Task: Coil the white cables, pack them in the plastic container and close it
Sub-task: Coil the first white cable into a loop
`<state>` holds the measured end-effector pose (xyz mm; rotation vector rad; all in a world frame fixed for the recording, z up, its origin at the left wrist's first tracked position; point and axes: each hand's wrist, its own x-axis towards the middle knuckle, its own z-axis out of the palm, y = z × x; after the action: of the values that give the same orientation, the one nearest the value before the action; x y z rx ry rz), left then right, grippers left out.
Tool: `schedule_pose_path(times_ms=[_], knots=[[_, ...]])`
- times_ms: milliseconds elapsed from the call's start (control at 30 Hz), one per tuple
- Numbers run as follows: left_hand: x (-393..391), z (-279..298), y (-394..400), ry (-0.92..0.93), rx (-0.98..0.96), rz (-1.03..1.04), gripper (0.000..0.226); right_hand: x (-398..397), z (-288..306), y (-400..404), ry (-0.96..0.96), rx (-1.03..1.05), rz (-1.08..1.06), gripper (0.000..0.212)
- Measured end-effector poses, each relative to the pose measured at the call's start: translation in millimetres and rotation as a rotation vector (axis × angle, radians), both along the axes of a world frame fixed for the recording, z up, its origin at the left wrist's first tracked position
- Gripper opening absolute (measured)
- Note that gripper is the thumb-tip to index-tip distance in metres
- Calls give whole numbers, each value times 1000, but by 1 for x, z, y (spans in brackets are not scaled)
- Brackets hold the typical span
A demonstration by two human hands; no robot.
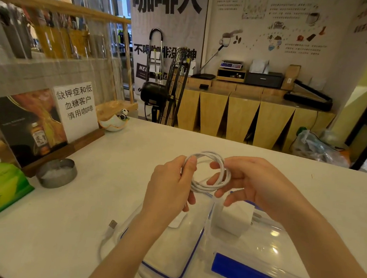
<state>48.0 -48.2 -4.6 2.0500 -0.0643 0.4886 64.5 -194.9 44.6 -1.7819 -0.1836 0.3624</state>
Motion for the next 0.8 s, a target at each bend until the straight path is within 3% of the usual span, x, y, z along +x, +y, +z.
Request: schedule_pose_path(times_ms=[300, 533, 667, 800], knots=[[3, -3, 1, 51, 77, 40, 34, -3, -6, 1, -33, 14, 39, 19], [1, 2, 8, 185, -277, -116, 30, -2, -8, -5, -5, 115, -15, 17], [-1, 4, 9, 127, -364, -145, 23, -3, -7, -15, 53, 179, -28, 18], [-6, 12, 1, 187, -464, -208, 23, -3, -9, -31, 57, 147, -95, 15]])
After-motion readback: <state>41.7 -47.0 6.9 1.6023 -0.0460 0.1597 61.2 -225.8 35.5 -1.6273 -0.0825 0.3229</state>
